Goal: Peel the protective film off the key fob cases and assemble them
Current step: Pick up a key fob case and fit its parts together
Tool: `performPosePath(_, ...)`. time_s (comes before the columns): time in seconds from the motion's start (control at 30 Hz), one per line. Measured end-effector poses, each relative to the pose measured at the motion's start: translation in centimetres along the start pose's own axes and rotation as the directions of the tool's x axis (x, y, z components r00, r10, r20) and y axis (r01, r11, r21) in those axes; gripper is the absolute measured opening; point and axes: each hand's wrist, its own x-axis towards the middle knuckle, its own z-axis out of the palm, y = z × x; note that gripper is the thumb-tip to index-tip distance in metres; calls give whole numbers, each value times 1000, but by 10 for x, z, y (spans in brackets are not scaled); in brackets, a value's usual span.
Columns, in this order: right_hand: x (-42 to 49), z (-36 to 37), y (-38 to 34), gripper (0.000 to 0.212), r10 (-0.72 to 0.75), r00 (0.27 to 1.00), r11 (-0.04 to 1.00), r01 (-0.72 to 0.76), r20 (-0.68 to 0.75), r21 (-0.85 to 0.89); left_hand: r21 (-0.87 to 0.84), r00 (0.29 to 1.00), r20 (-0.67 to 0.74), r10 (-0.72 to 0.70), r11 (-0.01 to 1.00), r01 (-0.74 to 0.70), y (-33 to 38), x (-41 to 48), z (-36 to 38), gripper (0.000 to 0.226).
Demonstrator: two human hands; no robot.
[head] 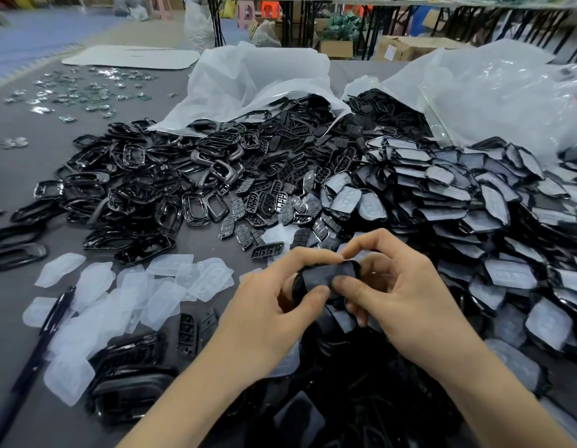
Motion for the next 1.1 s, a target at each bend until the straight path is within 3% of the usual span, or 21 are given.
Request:
performPosePath(0.17, 1, -11, -2, 18, 167, 985, 965, -154, -45, 213, 174, 987, 15, 160, 972, -160, 4, -1, -2, 27)
performPosePath(0.27, 2, -16, -7, 24, 302, 952, 860, -297, 55, 415, 394, 935, -25, 353, 863, -315, 6, 1, -2, 27)
performPosePath(0.33, 2, -17, -10, 27, 342, 929, 809, -367, 140, 459, 409, 902, -67, 427, 836, -365, 6, 2, -2, 21)
performPosePath(0.4, 3, -18, -10, 24, 354, 915, 767, -401, 192, 501, 318, 903, -37, 428, 861, -396, 8, 2, -1, 20)
performPosePath(0.47, 4, -18, -9, 21, 350, 912, 742, -408, 213, 531, 182, 947, -26, 320, 933, -310, 12, 2, 0, 22)
performPosePath(0.53, 4, -19, -9, 26, 333, 918, 736, -396, 217, 549, -62, 993, -73, 97, 993, -102, 16, 0, 2, 23)
performPosePath(0.6, 4, -20, -9, 18, 310, 925, 721, -380, 221, 580, -353, 990, -93, -107, 933, 68, 16, 1, 3, 21)
performPosePath(0.67, 3, -19, -10, 11, 284, 935, 714, -355, 214, 603, -529, 972, -93, -217, 837, 137, 15, 2, 4, 24)
performPosePath(0.83, 2, -10, -9, 13, 246, 954, 710, -297, 171, 638, -671, 948, -2, -319, 703, 236, 20, 3, 3, 34)
performPosePath(1.1, 2, -8, -5, 15, 166, 966, 709, -255, 196, 657, -731, 927, 30, -373, 625, 275, 26, 3, 3, 31)
